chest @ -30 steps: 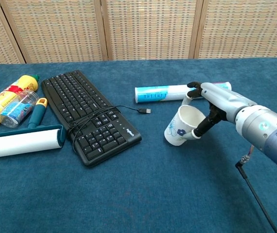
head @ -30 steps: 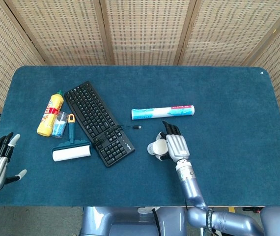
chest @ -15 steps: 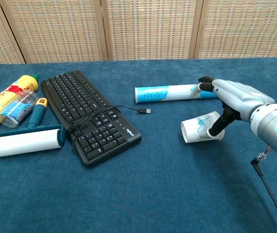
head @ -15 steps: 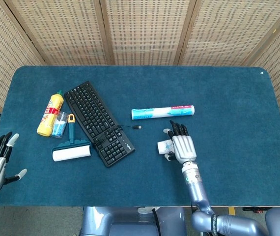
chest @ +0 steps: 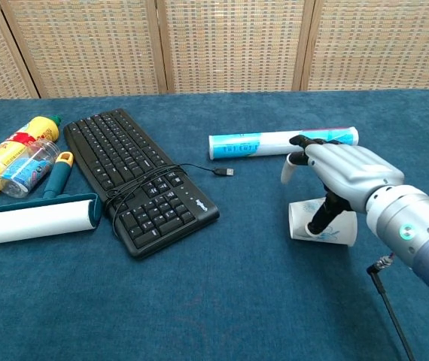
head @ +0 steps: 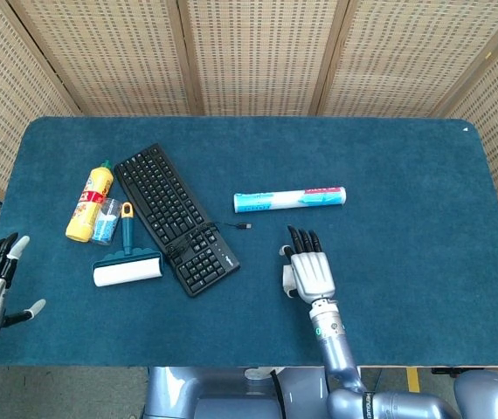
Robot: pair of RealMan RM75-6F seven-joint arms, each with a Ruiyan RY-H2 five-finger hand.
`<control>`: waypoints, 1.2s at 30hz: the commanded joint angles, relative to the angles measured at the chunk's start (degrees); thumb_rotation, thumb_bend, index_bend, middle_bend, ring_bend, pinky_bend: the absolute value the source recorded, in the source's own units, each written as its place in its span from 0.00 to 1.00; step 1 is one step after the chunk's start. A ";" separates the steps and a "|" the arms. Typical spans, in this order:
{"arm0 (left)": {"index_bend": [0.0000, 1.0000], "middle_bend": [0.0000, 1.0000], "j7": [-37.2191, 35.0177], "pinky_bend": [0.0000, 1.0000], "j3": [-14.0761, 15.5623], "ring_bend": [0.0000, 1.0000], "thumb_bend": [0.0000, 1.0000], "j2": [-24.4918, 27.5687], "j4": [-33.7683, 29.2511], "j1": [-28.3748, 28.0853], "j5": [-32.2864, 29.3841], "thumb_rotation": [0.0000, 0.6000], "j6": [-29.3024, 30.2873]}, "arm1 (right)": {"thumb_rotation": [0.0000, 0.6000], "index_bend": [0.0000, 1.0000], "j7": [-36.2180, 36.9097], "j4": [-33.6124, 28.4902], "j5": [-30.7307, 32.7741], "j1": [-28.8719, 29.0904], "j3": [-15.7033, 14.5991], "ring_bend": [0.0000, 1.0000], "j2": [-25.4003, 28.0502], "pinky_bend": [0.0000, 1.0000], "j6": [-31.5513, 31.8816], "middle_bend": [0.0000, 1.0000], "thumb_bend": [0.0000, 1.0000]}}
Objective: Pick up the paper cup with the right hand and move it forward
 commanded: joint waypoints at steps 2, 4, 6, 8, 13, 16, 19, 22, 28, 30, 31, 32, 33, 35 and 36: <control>0.00 0.00 -0.41 0.00 0.03 0.00 0.18 0.18 0.07 -0.04 0.01 1.00 -0.18 | 1.00 0.38 -4.63 0.94 2.08 -0.04 0.35 0.00 -1.96 0.00 1.87 0.00 0.21; 0.00 0.00 -0.47 0.00 0.11 0.00 0.18 0.22 0.05 -0.08 0.07 1.00 -0.30 | 1.00 0.38 -6.46 1.35 2.82 -0.15 0.47 0.00 -2.46 0.00 2.63 0.00 0.21; 0.00 0.00 -0.53 0.00 0.13 0.00 0.18 0.26 -0.02 -0.07 0.13 1.00 -0.28 | 1.00 0.38 -7.54 1.25 3.78 -0.32 0.61 0.00 -2.65 0.00 2.81 0.00 0.21; 0.00 0.00 -0.59 0.00 0.12 0.00 0.18 0.30 -0.13 -0.04 0.15 1.00 -0.22 | 1.00 0.38 -9.59 0.71 5.06 -0.48 0.98 0.00 -2.71 0.00 3.49 0.00 0.21; 0.00 0.00 -0.25 0.00 0.29 0.00 0.18 0.24 -0.25 -0.18 0.31 1.00 -0.55 | 1.00 0.36 -13.28 -0.90 6.33 -0.71 1.47 0.00 -2.87 0.00 5.59 0.00 0.21; 0.00 0.00 -0.24 0.00 0.35 0.00 0.18 0.25 -0.33 -0.15 0.47 1.00 -0.46 | 1.00 0.35 -16.29 -2.05 7.75 -0.73 1.81 0.00 -3.06 0.00 6.86 0.00 0.21; 0.00 0.00 -0.42 0.00 0.32 0.00 0.18 0.32 -0.34 -0.13 0.44 1.00 -0.41 | 1.00 0.35 -18.45 -2.95 8.71 -0.70 2.11 0.00 -3.18 0.00 7.91 0.00 0.21; 0.00 0.00 -0.63 0.00 0.33 0.00 0.18 0.36 -0.34 -0.13 0.45 1.00 -0.44 | 1.00 0.36 -19.89 -3.91 9.60 -0.72 2.26 0.00 -3.13 0.00 8.40 0.00 0.21; 0.00 0.00 -0.94 0.00 0.36 0.00 0.18 0.44 -0.35 -0.16 0.47 1.00 -0.54 | 1.00 0.38 -19.91 -4.64 9.60 -0.61 2.32 0.00 -3.26 0.00 8.45 0.00 0.21; 0.00 0.00 -1.00 0.00 0.36 0.00 0.18 0.47 -0.40 -0.14 0.56 1.00 -0.44 | 1.00 0.39 -20.02 -4.30 9.46 -0.42 2.35 0.00 -3.48 0.00 8.42 0.00 0.21; 0.00 0.00 -1.02 0.00 0.38 0.00 0.18 0.48 -0.43 -0.12 0.61 1.00 -0.39 | 1.00 0.39 -20.13 -4.11 9.47 -0.35 2.37 0.00 -3.62 0.00 8.45 0.00 0.21; 0.00 0.00 -1.06 0.00 0.40 0.00 0.18 0.49 -0.43 -0.09 0.66 1.00 -0.34 | 1.00 0.39 -20.22 -3.94 9.54 -0.28 2.37 0.00 -3.85 0.00 8.43 0.00 0.21; 0.00 0.00 -1.12 0.00 0.41 0.00 0.18 0.50 -0.42 -0.09 0.69 1.00 -0.33 | 1.00 0.39 -20.27 -3.81 9.63 -0.22 2.42 0.00 -4.05 0.00 8.43 0.00 0.21; 0.00 0.00 -1.21 0.00 0.45 0.00 0.18 0.49 -0.38 -0.13 0.67 1.00 -0.47 | 1.00 0.40 -20.46 -3.54 9.65 -0.08 2.46 0.00 -4.40 0.00 8.48 0.00 0.21; 0.00 0.00 -1.24 0.00 0.46 0.00 0.18 0.50 -0.35 -0.14 0.68 1.00 -0.49 | 1.00 0.41 -20.60 -3.40 9.58 -0.02 2.42 0.00 -4.55 0.00 8.58 0.00 0.21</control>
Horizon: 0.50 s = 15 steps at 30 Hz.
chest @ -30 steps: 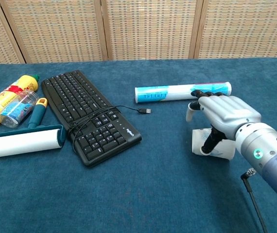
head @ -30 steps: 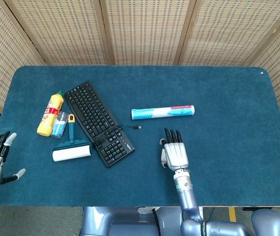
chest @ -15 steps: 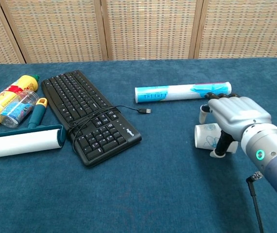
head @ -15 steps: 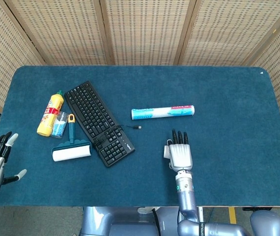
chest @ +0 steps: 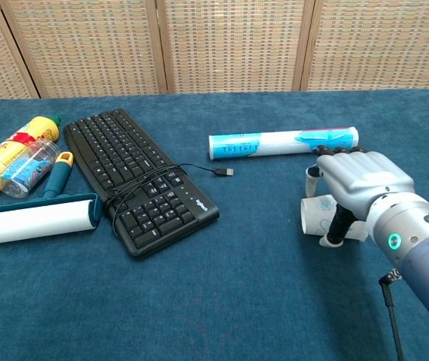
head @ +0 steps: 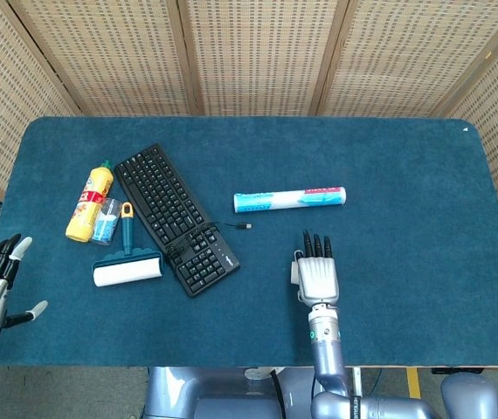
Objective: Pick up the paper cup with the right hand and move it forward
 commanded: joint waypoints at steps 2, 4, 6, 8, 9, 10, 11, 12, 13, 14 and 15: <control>0.00 0.00 -0.12 0.00 0.02 0.00 0.18 0.02 0.07 -0.07 0.05 1.00 -0.10 | 1.00 0.41 -0.39 0.45 -0.08 0.22 -0.01 0.00 -0.56 0.00 0.24 0.00 0.21; 0.00 0.00 -0.20 0.00 0.01 0.00 0.18 0.01 0.10 -0.09 -0.01 1.00 -0.18 | 1.00 0.41 -0.39 0.49 0.07 0.23 0.03 0.00 -0.91 0.00 0.25 0.00 0.21; 0.00 0.00 -0.41 0.00 -0.02 0.00 0.18 0.03 0.18 -0.10 -0.13 1.00 -0.26 | 1.00 0.42 -0.54 0.56 0.04 0.32 -0.10 0.00 -1.21 0.00 0.21 0.00 0.21; 0.00 0.00 -0.60 0.00 -0.06 0.00 0.18 0.09 0.19 -0.09 -0.25 1.00 -0.27 | 1.00 0.43 -0.58 0.87 -0.13 0.39 -0.10 0.00 -1.50 0.00 0.37 0.01 0.22; 0.00 0.00 -0.68 0.00 -0.08 0.00 0.18 0.11 0.19 -0.07 -0.27 1.00 -0.24 | 1.00 0.44 -0.52 0.99 -0.12 0.40 -0.06 0.00 -1.60 0.00 0.36 0.02 0.23; 0.00 0.00 -0.79 0.00 -0.09 0.00 0.18 0.15 0.19 -0.05 -0.27 1.00 -0.18 | 1.00 0.44 -0.44 1.16 -0.07 0.39 0.02 0.00 -1.71 0.00 0.36 0.02 0.23; 0.00 0.00 -0.86 0.00 -0.08 0.00 0.18 0.18 0.20 -0.04 -0.23 1.00 -0.16 | 1.00 0.45 -0.48 1.49 -0.21 0.42 0.04 0.00 -1.80 0.01 0.46 0.03 0.24; 0.00 0.00 -0.90 0.00 -0.07 0.00 0.18 0.21 0.21 -0.05 -0.20 1.00 -0.16 | 1.00 0.46 -0.46 1.75 -0.40 0.43 0.00 0.00 -1.83 0.01 0.52 0.04 0.25; 0.00 0.00 -0.94 0.00 -0.06 0.00 0.18 0.23 0.21 -0.05 -0.18 1.00 -0.18 | 1.00 0.47 -0.40 1.95 -0.58 0.41 -0.05 0.00 -1.83 0.01 0.61 0.05 0.26; 0.00 0.00 -0.98 0.00 -0.05 0.00 0.18 0.25 0.20 -0.06 -0.16 1.00 -0.19 | 1.00 0.48 -0.30 2.07 -0.72 0.36 -0.08 0.00 -1.81 0.01 0.68 0.05 0.27; 0.00 0.00 -0.98 0.00 -0.03 0.00 0.18 0.25 0.19 -0.05 -0.12 1.00 -0.18 | 1.00 0.48 -0.21 2.13 -0.83 0.29 -0.07 0.00 -1.75 0.01 0.74 0.06 0.27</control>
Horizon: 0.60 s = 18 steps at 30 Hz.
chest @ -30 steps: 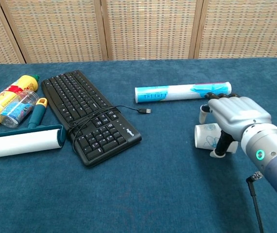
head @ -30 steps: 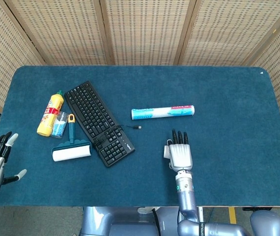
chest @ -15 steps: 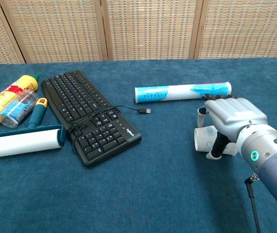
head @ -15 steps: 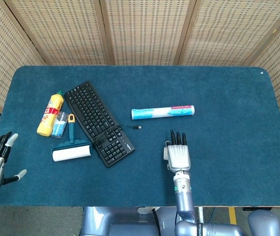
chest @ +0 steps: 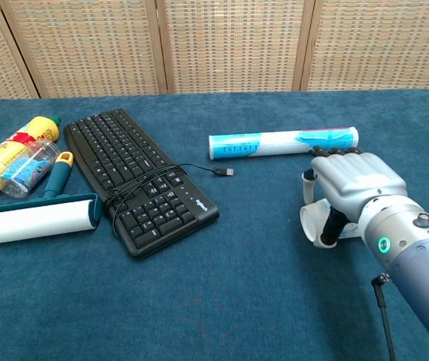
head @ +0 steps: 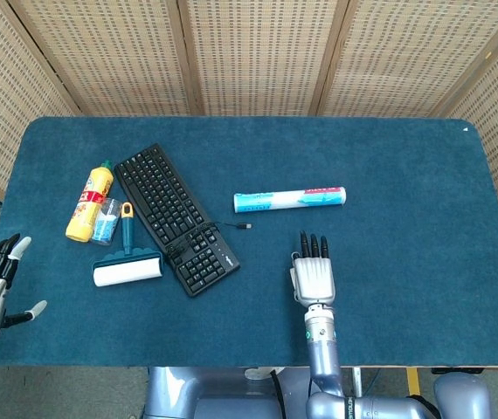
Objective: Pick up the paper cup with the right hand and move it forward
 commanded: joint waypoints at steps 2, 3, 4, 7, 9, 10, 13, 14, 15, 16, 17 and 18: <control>0.00 0.00 0.03 0.00 0.03 0.00 0.18 0.02 -0.03 -0.02 0.10 1.00 0.02 | 1.00 0.49 0.21 0.21 -0.40 -0.18 0.00 0.00 0.30 0.01 0.25 0.07 0.27; 0.00 0.00 0.05 0.00 0.05 0.00 0.18 0.00 -0.04 0.00 0.17 1.00 0.07 | 1.00 0.49 0.33 0.14 -0.47 -0.28 0.03 0.00 0.49 0.01 0.27 0.07 0.27; 0.00 0.00 0.09 0.00 0.07 0.00 0.18 -0.01 -0.04 0.01 0.20 1.00 0.09 | 1.00 0.49 0.44 0.01 -0.44 -0.37 0.11 0.00 0.67 0.02 0.26 0.07 0.27; 0.00 0.00 0.34 0.00 0.12 0.00 0.18 -0.07 -0.12 -0.02 0.24 1.00 0.02 | 1.00 0.50 0.76 -0.63 -0.48 -0.62 0.20 0.00 1.37 0.02 0.11 0.08 0.27; 0.00 0.00 0.59 0.00 0.17 0.00 0.18 -0.12 -0.20 -0.03 0.31 1.00 0.00 | 1.00 0.50 1.02 -1.11 -0.65 -0.82 0.11 0.00 1.77 0.02 0.12 0.08 0.27; 0.00 0.00 0.69 0.00 0.16 0.00 0.18 -0.14 -0.23 -0.04 0.33 1.00 0.01 | 1.00 0.50 1.20 -1.41 -0.76 -0.88 0.12 0.00 1.95 0.02 0.10 0.08 0.27; 0.00 0.00 0.79 0.00 0.15 0.00 0.18 -0.17 -0.28 0.01 0.21 1.00 0.05 | 1.00 0.50 2.92 -2.96 -1.87 -1.15 0.36 0.00 2.78 0.02 0.07 0.07 0.27; 0.00 0.00 0.77 0.00 0.12 0.00 0.18 -0.17 -0.25 0.01 0.18 1.00 0.05 | 1.00 0.49 3.81 -3.73 -2.14 -1.28 0.66 0.00 3.12 0.02 -0.02 0.07 0.27; 0.00 0.00 0.76 0.00 0.08 0.00 0.18 -0.17 -0.22 0.00 0.12 1.00 0.06 | 1.00 0.49 5.35 -5.03 -2.39 -1.51 1.20 0.00 3.66 0.02 -0.29 0.07 0.27; 0.00 0.00 0.75 0.00 0.06 0.00 0.18 -0.19 -0.19 -0.01 0.08 1.00 0.03 | 1.00 0.49 6.73 -6.14 -2.52 -1.73 1.68 0.00 4.16 0.02 -0.58 0.07 0.27; 0.00 0.00 0.73 0.00 0.04 0.00 0.18 -0.20 -0.17 -0.03 0.02 1.00 -0.03 | 1.00 0.49 8.37 -7.29 -2.75 -1.98 2.19 0.00 4.68 0.02 -0.90 0.07 0.27; 0.00 0.00 0.73 0.00 0.04 0.00 0.18 -0.21 -0.15 -0.05 -0.04 1.00 -0.09 | 1.00 0.49 10.32 -8.36 -3.05 -2.25 2.72 0.00 5.18 0.01 -1.29 0.07 0.27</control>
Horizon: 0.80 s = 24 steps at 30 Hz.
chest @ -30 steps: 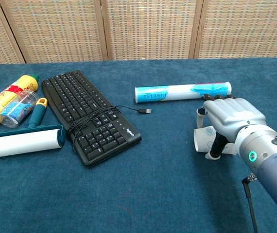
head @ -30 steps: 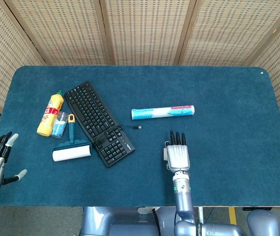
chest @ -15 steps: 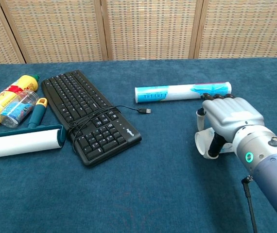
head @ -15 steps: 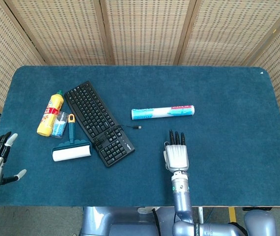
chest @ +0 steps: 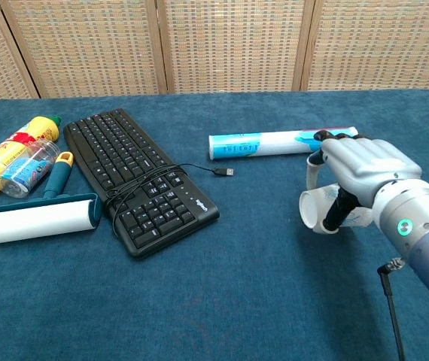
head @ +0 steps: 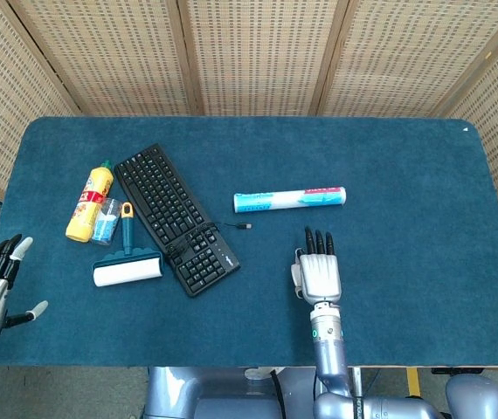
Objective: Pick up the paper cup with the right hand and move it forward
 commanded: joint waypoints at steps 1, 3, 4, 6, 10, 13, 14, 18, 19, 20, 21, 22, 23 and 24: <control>0.00 0.00 0.04 0.00 -0.02 0.00 0.18 -0.02 0.04 -0.04 -0.09 1.00 -0.11 | 1.00 0.49 7.17 -4.42 -1.29 -1.17 2.31 0.00 2.10 0.01 -1.42 0.07 0.27; 0.00 0.00 0.12 0.00 -0.05 0.00 0.18 -0.01 -0.05 -0.05 -0.08 1.00 -0.07 | 1.00 0.49 13.28 -6.44 -1.86 -2.08 3.62 0.00 3.10 0.00 -2.78 0.08 0.27; 0.00 0.00 0.15 0.00 -0.04 0.00 0.18 -0.01 -0.10 -0.02 -0.03 1.00 0.02 | 1.00 0.49 15.74 -7.16 -1.89 -2.45 4.07 0.00 3.51 0.00 -3.51 0.08 0.26; 0.00 0.00 0.31 0.00 0.04 0.00 0.18 0.00 -0.21 0.05 0.13 1.00 0.16 | 1.00 0.49 20.90 -8.22 -1.92 -3.16 4.88 0.00 4.31 0.00 -5.23 0.08 0.25; 0.00 0.00 0.69 0.00 0.13 0.00 0.18 -0.03 -0.37 0.07 0.30 1.00 0.22 | 1.00 0.49 28.52 -8.38 -1.61 -4.04 5.47 0.00 5.35 0.00 -8.49 0.08 0.23; 0.00 0.00 0.83 0.00 0.17 0.00 0.18 -0.06 -0.36 0.07 0.38 1.00 0.22 | 1.00 0.49 31.71 -8.30 -0.59 -4.48 5.74 0.00 5.61 0.00 -10.04 0.08 0.22; 0.00 0.00 0.90 0.00 0.15 0.00 0.18 -0.11 -0.35 0.04 0.39 1.00 0.22 | 1.00 0.49 32.77 -7.71 -0.36 -4.52 5.68 0.00 5.76 0.00 -10.75 0.08 0.22; 0.00 0.00 1.05 0.00 0.18 0.00 0.18 -0.20 -0.29 0.01 0.32 1.00 0.09 | 1.00 0.49 34.71 -6.23 0.40 -4.53 5.28 0.00 5.67 0.00 -12.00 0.08 0.22; 0.00 0.00 1.08 0.00 0.18 0.00 0.18 -0.22 -0.28 -0.01 0.28 1.00 0.04 | 1.00 0.49 35.08 -5.84 0.65 -4.50 5.19 0.00 5.61 0.00 -12.30 0.08 0.22; 0.00 0.00 1.10 0.00 0.17 0.00 0.18 -0.24 -0.25 -0.02 0.24 1.00 -0.01 | 1.00 0.49 35.32 -5.32 0.93 -4.43 5.00 0.00 5.54 0.00 -12.63 0.08 0.22; 0.00 0.00 1.11 0.00 0.16 0.00 0.18 -0.23 -0.26 -0.03 0.24 1.00 0.00 | 1.00 0.49 35.54 -4.99 1.11 -4.40 4.92 0.00 5.45 0.00 -12.79 0.08 0.22; 0.00 0.00 1.10 0.00 0.15 0.00 0.18 -0.23 -0.28 -0.02 0.26 1.00 0.03 | 1.00 0.49 35.81 -4.67 1.29 -4.38 4.83 0.00 5.34 0.00 -12.94 0.08 0.22; 0.00 0.00 1.09 0.00 0.16 0.00 0.18 -0.22 -0.30 0.00 0.29 1.00 0.07 | 1.00 0.49 36.24 -4.32 1.47 -4.41 4.69 0.00 5.19 0.00 -13.11 0.08 0.22; 0.00 0.00 1.10 0.00 0.16 0.00 0.18 -0.22 -0.30 0.01 0.28 1.00 0.09 | 1.00 0.49 36.57 -3.93 1.48 -4.47 4.48 0.00 5.00 0.00 -13.14 0.08 0.22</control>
